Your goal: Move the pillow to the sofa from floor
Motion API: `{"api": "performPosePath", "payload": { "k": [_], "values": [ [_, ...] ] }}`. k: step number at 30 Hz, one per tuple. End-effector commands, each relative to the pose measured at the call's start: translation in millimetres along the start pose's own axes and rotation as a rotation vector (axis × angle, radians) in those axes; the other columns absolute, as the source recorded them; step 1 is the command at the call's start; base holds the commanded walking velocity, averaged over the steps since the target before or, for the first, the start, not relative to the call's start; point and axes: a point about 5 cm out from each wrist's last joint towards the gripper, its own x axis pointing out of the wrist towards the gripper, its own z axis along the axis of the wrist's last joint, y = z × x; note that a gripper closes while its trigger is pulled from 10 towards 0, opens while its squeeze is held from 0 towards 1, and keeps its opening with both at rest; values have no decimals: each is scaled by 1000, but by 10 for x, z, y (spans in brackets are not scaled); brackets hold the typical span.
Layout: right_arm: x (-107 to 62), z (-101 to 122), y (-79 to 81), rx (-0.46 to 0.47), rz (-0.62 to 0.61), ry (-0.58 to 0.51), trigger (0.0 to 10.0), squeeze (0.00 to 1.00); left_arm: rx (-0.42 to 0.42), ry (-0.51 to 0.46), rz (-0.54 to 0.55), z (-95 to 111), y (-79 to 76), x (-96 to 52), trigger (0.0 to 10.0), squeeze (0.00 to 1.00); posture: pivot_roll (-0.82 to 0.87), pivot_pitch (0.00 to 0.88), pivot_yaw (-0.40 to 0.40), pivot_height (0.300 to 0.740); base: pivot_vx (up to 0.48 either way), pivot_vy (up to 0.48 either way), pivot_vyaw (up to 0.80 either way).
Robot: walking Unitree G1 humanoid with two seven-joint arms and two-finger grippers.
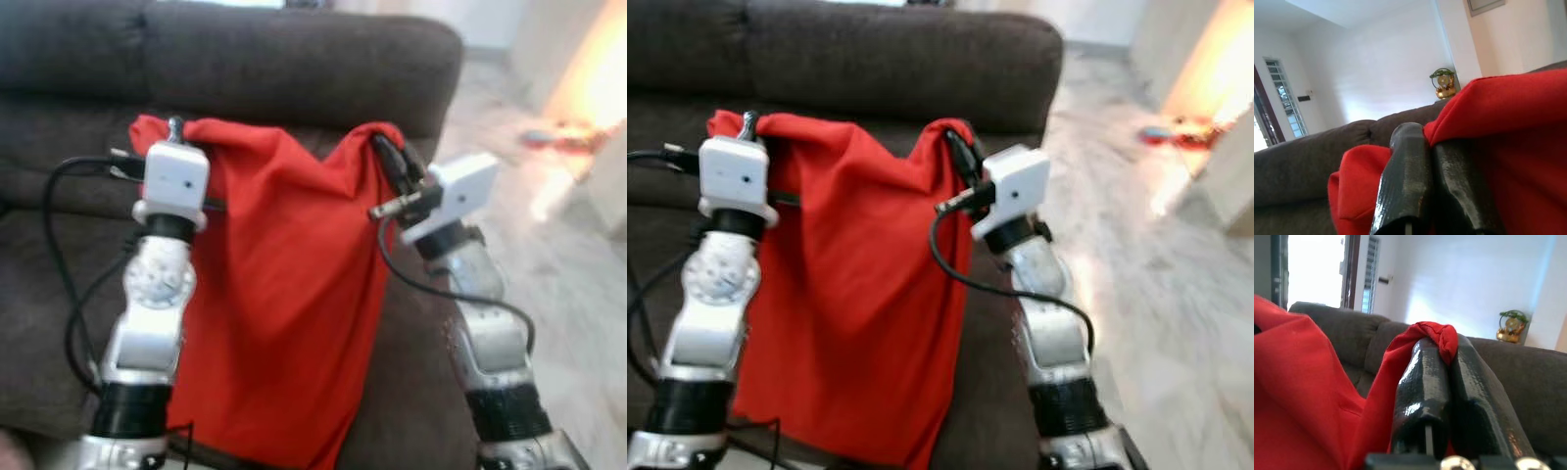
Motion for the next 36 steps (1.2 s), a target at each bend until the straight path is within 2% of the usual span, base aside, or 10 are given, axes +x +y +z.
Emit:
{"api": "performPosePath", "payload": {
  "k": [1, 9, 13, 18, 19, 20, 21, 22, 23, 36],
  "values": [
    [60, 135, -7, 9, 2, -58, 10000, 0, 0, -118, 31, 240, 81, 64, 10000, 0, 165, 40, -83, 740, 292, 0, 0],
    [45, 84, 17, -26, 41, -13, 10000, 0, 12, -95, -36, 183, -3, 11, 10000, 0, 164, 43, -85, 740, 37, 0, 0],
    [15, -55, 46, -81, 77, 86, 10000, 0, 16, 3, -132, -12, -106, -97, 10000, 0, 165, 44, -84, 740, 0, 0, 0],
    [-18, -131, 45, -66, 92, 139, 10000, 0, 26, 53, -186, -86, -156, -147, 10000, 0, 165, 47, -85, 740, 0, 0, 0],
    [-26, -136, 55, -41, 101, 144, 10000, 114, 27, 60, -193, -92, -166, -157, 10000, 0, 163, 47, -84, 740, 0, 0, 0],
    [-29, -137, 59, -35, 105, 145, 10000, 114, 27, 61, -194, -93, -169, -160, 10000, 0, 163, 47, -84, 740, 0, 0, 0],
    [-32, -134, 65, -30, 112, 145, 10000, 796, 32, 56, -195, -88, -174, -163, 10000, 20, 162, 48, -85, 740, 0, 0, 0],
    [-35, -134, 72, -24, 118, 146, 10000, 1000, 37, 55, -197, -85, -176, -164, 10000, 322, 162, 47, -85, 740, 0, 0, 0],
    [-37, -133, 80, -21, 125, 146, 10000, 1000, 41, 55, -197, -84, -178, -164, 10000, 1000, 162, 47, -85, 740, 0, 0, 0],
    [-43, -133, 160, -35, 184, 151, 10000, 1000, 70, 42, -174, -56, -142, -143, 10000, 1000, 162, 49, -88, 740, 0, 0, 0]
  ]
}}
